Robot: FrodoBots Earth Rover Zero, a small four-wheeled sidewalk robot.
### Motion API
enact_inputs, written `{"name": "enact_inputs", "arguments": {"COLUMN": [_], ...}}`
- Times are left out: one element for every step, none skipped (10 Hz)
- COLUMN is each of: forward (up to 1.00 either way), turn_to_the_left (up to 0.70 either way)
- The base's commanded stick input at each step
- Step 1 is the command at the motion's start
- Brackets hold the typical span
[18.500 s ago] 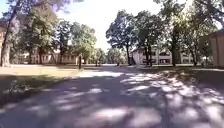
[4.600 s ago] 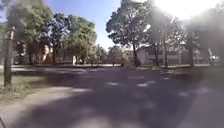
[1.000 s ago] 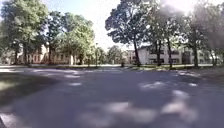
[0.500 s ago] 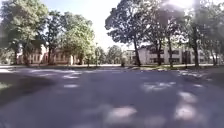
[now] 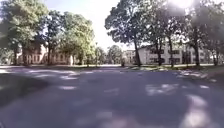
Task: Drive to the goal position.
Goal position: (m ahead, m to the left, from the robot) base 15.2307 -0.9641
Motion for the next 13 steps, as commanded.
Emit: {"name": "enact_inputs", "arguments": {"forward": [0.45, 0.45, 0.45, 0.45, 0.45, 0.45, 0.45, 0.45, 0.45, 0.45, 0.45, 0.45, 0.45], "turn_to_the_left": [0.0, 0.0, 0.0, 0.0, 0.0, 0.0, 0.0, 0.0, 0.0, 0.0, 0.0, 0.0, 0.0]}}
